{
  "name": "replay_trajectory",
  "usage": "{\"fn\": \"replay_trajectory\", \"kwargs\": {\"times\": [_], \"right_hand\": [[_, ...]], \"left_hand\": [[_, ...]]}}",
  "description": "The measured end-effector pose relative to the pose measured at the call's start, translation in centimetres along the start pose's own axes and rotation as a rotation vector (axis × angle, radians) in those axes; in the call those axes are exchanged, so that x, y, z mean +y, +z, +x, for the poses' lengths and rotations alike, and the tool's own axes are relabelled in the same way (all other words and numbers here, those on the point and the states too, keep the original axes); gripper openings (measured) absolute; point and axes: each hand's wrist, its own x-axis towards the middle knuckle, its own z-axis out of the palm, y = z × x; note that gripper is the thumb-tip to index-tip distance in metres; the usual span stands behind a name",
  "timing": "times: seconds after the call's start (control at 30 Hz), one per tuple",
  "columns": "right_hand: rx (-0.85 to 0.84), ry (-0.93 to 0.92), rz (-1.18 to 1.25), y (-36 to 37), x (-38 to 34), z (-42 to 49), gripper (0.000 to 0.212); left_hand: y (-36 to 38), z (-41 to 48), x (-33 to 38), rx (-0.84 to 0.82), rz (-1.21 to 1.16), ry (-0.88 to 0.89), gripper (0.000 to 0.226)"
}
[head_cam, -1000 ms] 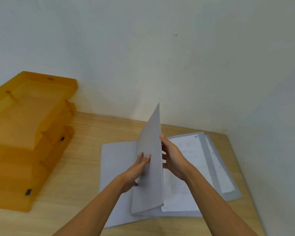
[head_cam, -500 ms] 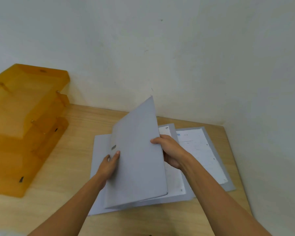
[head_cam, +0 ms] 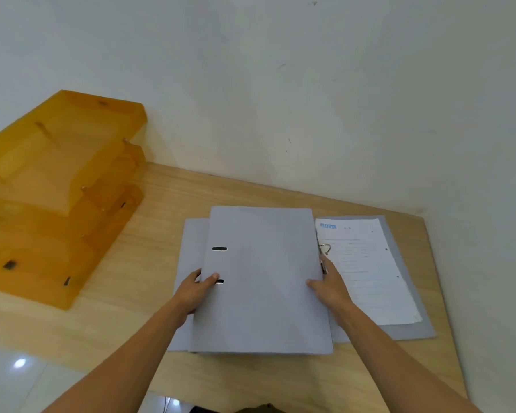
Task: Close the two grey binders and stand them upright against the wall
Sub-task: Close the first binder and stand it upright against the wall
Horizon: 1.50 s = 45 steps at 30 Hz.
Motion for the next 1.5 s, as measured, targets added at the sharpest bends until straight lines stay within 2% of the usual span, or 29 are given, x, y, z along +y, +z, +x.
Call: {"fn": "replay_trajectory", "kwargs": {"times": [0.1,0.3,0.37,0.47,0.6,0.67,0.73,0.83,0.9,1.0,1.13,1.2,1.3,1.5], "right_hand": [[-0.038,0.005,-0.052,0.5,0.9,0.4,0.083],[0.035,0.011,-0.113,1.6,1.9,0.9,0.090],[-0.004,0.032,-0.124,2.0,2.4,0.8,0.091],[-0.048,0.085,-0.092,2.7,3.0,0.4,0.095],[-0.023,0.125,-0.008,3.1,3.2,0.1,0.093],[-0.008,0.140,0.015,3.0,3.0,0.0,0.093],[-0.014,0.138,0.045,2.8,3.0,-0.2,0.094],[0.000,0.108,0.052,3.1,2.7,-0.8,0.091],[0.075,0.082,0.061,3.7,2.4,-1.0,0.089],[0.179,0.090,0.075,4.5,1.5,-1.2,0.090],[0.061,0.191,0.165,5.7,0.1,-1.1,0.095],[0.020,0.174,0.207,6.2,-1.1,-1.1,0.082],[0.103,0.018,0.166,6.9,-3.3,-1.2,0.039],[0.170,-0.096,0.120,6.1,-6.2,-1.4,0.028]], "left_hand": [[0.2,0.0,0.0,0.009,0.009,-0.013,0.059],[0.3,0.8,-0.3,0.031,0.004,-0.073,0.054],[0.3,1.2,-0.1,0.032,-0.037,-0.095,0.048],[0.0,1.8,0.4,0.024,-0.067,-0.131,0.054],[-0.6,2.1,1.0,-0.167,-0.063,-0.184,0.061],[-1.0,2.3,1.3,-0.285,-0.109,-0.153,0.065],[-1.5,2.2,1.6,-0.373,-0.159,-0.104,0.060],[-2.5,2.0,2.3,-0.382,-0.177,-0.049,0.058],[-3.5,2.0,2.6,-0.369,-0.223,-0.026,0.060],[-5.6,2.2,3.4,-0.396,-0.258,-0.010,0.049],[-8.4,2.8,4.3,-0.435,-0.307,-0.016,0.037],[-9.3,3.0,4.9,-0.447,-0.320,0.002,0.037],[-10.3,3.3,5.9,-0.470,-0.348,0.029,0.037],[-11.9,3.9,7.6,-0.590,-0.525,0.060,0.058]]}}
